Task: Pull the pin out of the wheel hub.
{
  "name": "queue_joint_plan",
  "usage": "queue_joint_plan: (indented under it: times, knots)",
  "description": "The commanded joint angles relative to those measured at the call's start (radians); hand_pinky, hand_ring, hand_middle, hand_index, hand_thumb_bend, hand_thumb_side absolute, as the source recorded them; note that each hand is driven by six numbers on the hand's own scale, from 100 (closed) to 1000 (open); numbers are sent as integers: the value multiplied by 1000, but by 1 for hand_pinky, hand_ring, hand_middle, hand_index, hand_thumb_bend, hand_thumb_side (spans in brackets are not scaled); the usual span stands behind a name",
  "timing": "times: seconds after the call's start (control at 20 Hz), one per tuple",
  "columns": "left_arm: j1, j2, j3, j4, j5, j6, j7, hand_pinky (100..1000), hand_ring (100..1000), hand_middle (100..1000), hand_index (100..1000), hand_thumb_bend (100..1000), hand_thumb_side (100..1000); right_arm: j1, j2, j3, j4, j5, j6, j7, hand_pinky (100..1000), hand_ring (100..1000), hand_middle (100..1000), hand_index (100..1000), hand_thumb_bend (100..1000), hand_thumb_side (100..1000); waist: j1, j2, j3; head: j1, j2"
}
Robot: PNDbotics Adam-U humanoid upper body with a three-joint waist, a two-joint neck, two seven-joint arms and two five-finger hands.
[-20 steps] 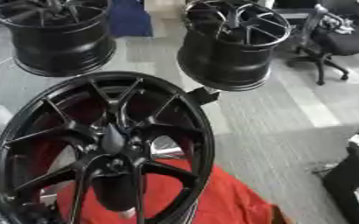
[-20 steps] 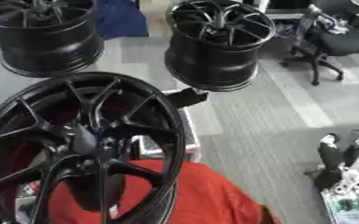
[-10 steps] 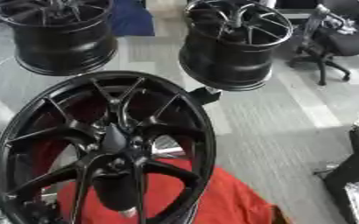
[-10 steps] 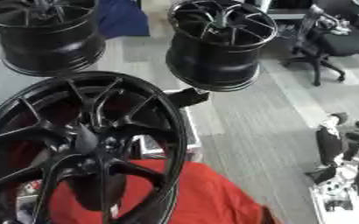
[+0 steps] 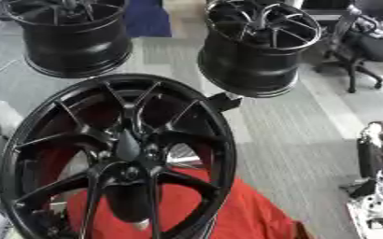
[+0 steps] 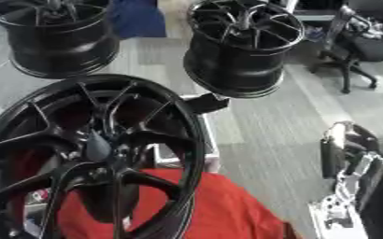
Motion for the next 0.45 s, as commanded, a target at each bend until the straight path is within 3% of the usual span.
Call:
queue_joint_plan:
  times: [0.05, 0.1, 0.25, 0.45]
  knots:
    - [-1, 21, 13, 78, -65, -3, 16, 590, 625, 615, 715, 100, 918, -14, -4, 2, 94, -79, 9, -11, 644, 591, 616, 762, 100, 881, 5, -8, -2, 5, -3]
    - [3, 24, 15, 120, -92, -2, 22, 590, 625, 615, 716, 100, 920, -18, -2, 4, 133, -108, 10, -12, 646, 594, 619, 766, 100, 951, 5, -8, -2, 5, -3]
    - [9, 37, 15, 242, -173, -24, 39, 592, 624, 615, 718, 100, 908, -24, -19, 8, 232, -172, 14, 10, 651, 599, 624, 770, 100, 1000, 4, -10, -3, 3, -3]
    - [7, 65, 11, 413, -282, -47, 59, 598, 628, 620, 726, 100, 898, -7, -46, -8, 347, -297, 10, 37, 656, 605, 628, 774, 100, 1000, 4, -12, -4, 10, -3]
